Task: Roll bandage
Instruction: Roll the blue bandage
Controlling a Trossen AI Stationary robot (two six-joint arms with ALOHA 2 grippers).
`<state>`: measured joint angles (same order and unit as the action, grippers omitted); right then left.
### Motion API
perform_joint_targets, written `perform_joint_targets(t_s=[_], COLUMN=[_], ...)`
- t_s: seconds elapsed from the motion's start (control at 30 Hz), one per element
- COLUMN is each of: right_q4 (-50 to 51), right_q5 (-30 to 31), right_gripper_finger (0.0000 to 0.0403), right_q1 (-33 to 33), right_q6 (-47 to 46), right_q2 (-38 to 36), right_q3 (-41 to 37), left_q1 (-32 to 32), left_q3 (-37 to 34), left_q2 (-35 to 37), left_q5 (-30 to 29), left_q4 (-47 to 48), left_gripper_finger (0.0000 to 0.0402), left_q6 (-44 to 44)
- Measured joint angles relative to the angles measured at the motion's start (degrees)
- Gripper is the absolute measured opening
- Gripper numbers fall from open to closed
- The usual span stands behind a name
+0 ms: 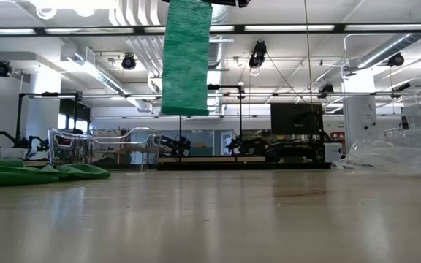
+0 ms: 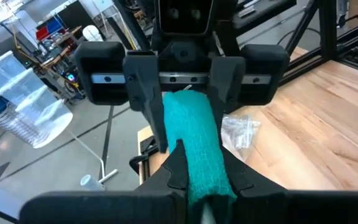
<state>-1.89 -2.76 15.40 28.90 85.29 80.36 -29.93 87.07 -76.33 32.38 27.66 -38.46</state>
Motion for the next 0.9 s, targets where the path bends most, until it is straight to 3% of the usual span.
perform_joint_targets(t_s=[0.27,0.37,0.47,0.63,0.9], right_q4=[8.61,10.43,6.64,-1.17,-2.74], right_q5=[1.78,1.43,-0.46,-7.65,-4.92], right_gripper_finger=[0.0042,0.0021,0.0028,0.0076,0.0121], right_q1=[0.08,-0.02,0.0,-0.04,0.24], right_q6=[2.46,4.03,3.99,0.67,-3.86], right_q2=[-5.28,-7.13,-7.98,-6.31,0.16], right_q3=[0.11,-0.09,-0.09,-0.24,-0.24], left_q1=[-0.02,-0.02,-0.02,-0.02,0.0], left_q3=[-1.77,-4.36,-7.09,-11.52,-13.84], left_q2=[2.51,3.09,3.63,3.84,4.38], left_q5=[0.28,0.24,0.19,-0.11,-0.25], left_q4=[0.41,-1.83,-4.3,-9.04,-11.05], left_gripper_finger=[0.002,0.002,0.002,0.002,0.002], left_q6=[0.02,0.6,1.52,3.24,5.33])
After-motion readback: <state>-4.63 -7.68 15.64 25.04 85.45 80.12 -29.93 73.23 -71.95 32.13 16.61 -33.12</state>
